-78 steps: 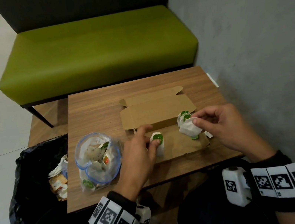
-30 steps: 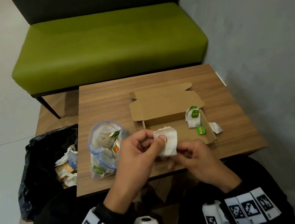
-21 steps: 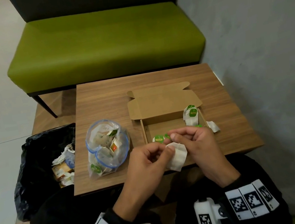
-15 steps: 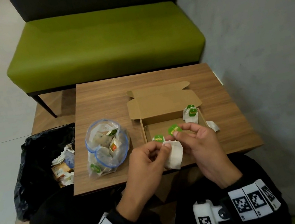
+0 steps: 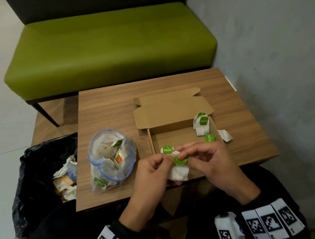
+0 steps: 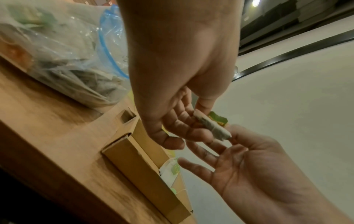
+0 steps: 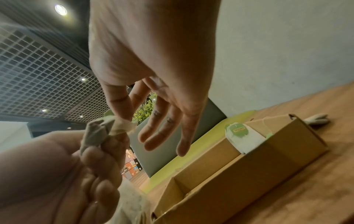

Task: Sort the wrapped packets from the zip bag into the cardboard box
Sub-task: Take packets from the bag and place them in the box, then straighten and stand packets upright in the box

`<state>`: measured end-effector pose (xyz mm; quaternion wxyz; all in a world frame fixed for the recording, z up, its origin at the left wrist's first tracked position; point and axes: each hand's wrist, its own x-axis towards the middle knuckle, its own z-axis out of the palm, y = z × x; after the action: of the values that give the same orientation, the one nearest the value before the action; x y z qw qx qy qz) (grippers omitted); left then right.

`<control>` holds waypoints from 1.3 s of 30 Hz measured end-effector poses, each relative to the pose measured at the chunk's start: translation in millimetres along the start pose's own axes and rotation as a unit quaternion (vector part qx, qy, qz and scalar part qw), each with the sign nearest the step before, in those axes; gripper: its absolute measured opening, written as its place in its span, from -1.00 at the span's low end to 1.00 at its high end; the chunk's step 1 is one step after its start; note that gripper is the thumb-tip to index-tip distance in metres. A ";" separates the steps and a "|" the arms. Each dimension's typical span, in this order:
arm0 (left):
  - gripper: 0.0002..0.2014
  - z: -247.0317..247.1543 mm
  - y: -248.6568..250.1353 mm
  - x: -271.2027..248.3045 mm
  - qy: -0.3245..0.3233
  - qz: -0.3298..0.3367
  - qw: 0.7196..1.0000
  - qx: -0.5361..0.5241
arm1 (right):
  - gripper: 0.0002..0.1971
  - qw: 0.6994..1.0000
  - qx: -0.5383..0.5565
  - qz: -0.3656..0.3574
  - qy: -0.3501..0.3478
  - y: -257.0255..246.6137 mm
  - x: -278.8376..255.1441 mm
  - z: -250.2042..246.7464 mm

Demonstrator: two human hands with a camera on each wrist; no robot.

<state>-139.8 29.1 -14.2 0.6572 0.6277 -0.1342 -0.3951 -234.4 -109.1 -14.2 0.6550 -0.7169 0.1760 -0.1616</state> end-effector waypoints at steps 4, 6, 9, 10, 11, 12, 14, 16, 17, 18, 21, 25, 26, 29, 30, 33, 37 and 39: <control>-0.64 -0.7 2.3 0.7 -0.020 -0.006 1.000 -0.017 | -0.66 0.999 -0.036 0.003 0.016 1.3 2.3 -0.1; -0.67 -1.7 1.2 1.8 -0.035 -0.004 0.999 -0.010 | -0.62 0.998 -0.054 -0.008 0.008 1.9 2.3 -1.3; -0.78 -5.1 -2.7 4.1 -0.049 -0.001 0.999 0.018 | -0.66 1.000 -0.030 -0.007 0.004 0.0 3.5 -10.5; -0.84 -6.5 -3.7 5.4 -0.045 0.002 0.999 0.028 | -0.70 1.000 -0.016 0.001 0.012 -2.1 4.6 -14.8; -0.89 -7.9 -4.1 6.4 -0.037 0.006 0.999 0.037 | -0.74 0.999 -0.010 0.014 0.028 -3.8 6.3 -19.3; -0.91 -8.8 -3.9 7.1 -0.029 0.011 0.999 0.045 | -0.78 0.998 -0.013 0.032 0.046 -6.6 8.3 -23.6; -0.94 -8.9 -2.6 8.1 -0.021 0.027 0.997 0.069 | -0.86 0.994 -0.041 0.076 0.071 -8.0 14.0 -33.8; -0.97 -7.5 -2.1 9.7 -0.014 0.042 0.995 0.092 | -0.89 0.980 -0.129 0.115 0.097 -1.1 22.8 -50.1; -0.96 -6.8 -1.8 10.4 -0.009 0.046 0.994 0.096 | -0.88 0.963 -0.201 0.131 0.123 4.9 29.0 -61.1; -0.93 -6.3 -1.8 11.2 -0.006 0.048 0.994 0.097 | -0.86 0.937 -0.280 0.150 0.144 11.8 35.6 -73.9; -0.80 -6.1 -0.5 11.9 -0.008 0.051 0.993 0.106 | -0.68 0.862 -0.439 0.230 0.107 28.4 51.3 -104.6; -0.76 -8.0 -0.5 10.9 -0.007 0.053 0.991 0.124 | -0.55 0.824 -0.511 0.245 0.008 33.7 60.6 -112.4; -0.77 -8.4 -1.1 10.8 -0.006 0.054 0.990 0.128 | -0.54 0.824 -0.514 0.240 -0.006 34.2 61.4 -112.3; -0.80 -9.3 -1.8 10.2 -0.001 0.058 0.989 0.133 | -0.52 0.826 -0.514 0.232 -0.020 36.1 61.6 -113.6; -0.80 -9.8 -1.6 9.9 0.000 0.058 0.990 0.131 | -0.50 0.825 -0.518 0.227 -0.024 37.0 61.2 -113.8; -0.80 -11.5 0.0 8.8 0.002 0.055 0.991 0.124 | -0.42 0.812 -0.540 0.220 -0.026 39.4 62.2 -113.8; -0.80 -12.3 0.8 8.8 0.001 0.053 0.991 0.120 | -0.62 0.795 -0.572 0.202 -0.004 45.3 65.2 -111.1; -0.80 -12.0 0.5 8.5 -0.004 0.052 0.992 0.119 | -0.67 0.791 -0.579 0.197 0.010 48.9 65.7 -109.8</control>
<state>-126.1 31.8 -18.6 0.5972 0.6918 -0.2156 -0.3439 -229.0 -240.4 -53.0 0.1335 -0.9099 0.3810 0.0956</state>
